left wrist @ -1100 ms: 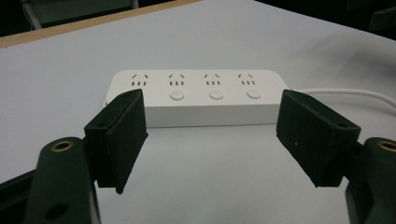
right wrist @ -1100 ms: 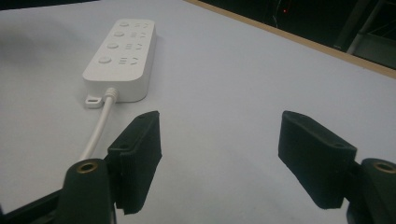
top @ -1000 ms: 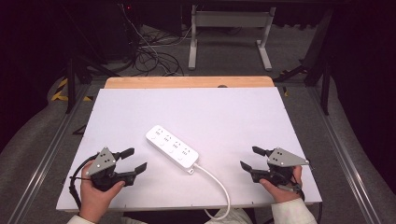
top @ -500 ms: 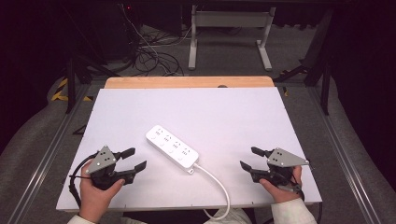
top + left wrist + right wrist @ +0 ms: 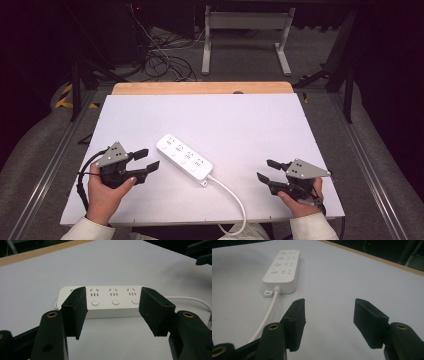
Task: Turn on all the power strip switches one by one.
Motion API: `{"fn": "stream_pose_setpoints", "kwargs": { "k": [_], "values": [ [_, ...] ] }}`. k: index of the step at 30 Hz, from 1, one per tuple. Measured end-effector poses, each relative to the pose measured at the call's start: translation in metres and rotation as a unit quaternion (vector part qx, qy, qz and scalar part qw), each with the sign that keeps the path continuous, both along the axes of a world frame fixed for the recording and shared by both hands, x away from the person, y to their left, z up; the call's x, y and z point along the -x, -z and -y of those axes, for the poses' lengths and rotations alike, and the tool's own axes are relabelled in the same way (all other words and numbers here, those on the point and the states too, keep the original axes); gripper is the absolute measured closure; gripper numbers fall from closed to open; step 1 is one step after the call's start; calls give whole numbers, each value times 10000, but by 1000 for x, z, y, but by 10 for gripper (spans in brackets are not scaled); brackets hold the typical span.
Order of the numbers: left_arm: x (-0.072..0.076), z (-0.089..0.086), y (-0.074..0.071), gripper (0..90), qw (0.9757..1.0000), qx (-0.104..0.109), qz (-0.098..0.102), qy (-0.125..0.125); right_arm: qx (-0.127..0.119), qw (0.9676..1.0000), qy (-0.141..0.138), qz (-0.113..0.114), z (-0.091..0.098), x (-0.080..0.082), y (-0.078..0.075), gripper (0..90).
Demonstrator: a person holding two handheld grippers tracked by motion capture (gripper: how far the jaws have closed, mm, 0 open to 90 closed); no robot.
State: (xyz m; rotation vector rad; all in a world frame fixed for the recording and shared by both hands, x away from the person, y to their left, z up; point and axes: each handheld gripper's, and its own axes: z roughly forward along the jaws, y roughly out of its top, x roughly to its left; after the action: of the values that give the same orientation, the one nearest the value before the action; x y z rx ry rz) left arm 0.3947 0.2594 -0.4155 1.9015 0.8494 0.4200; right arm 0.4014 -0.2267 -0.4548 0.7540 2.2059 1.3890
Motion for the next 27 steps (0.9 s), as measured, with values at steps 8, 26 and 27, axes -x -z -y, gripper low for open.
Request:
{"fn": "stream_pose_setpoints", "kwargs": {
  "k": [8, 26, 27],
  "values": [
    [-14, 4, -6, 403, 10000, -60, -31, 42, 3, 10000, -8, -6, 0, 0, 0, 433],
    [-46, 16, -8, 446, 9995, -298, -136, 27, -87, 9999, -111, -80, 0, -2, 2, 423],
    [-47, 16, -8, 452, 9994, -274, -184, 41, -82, 9999, -113, -71, 0, -3, 2, 422]
  ]
}}
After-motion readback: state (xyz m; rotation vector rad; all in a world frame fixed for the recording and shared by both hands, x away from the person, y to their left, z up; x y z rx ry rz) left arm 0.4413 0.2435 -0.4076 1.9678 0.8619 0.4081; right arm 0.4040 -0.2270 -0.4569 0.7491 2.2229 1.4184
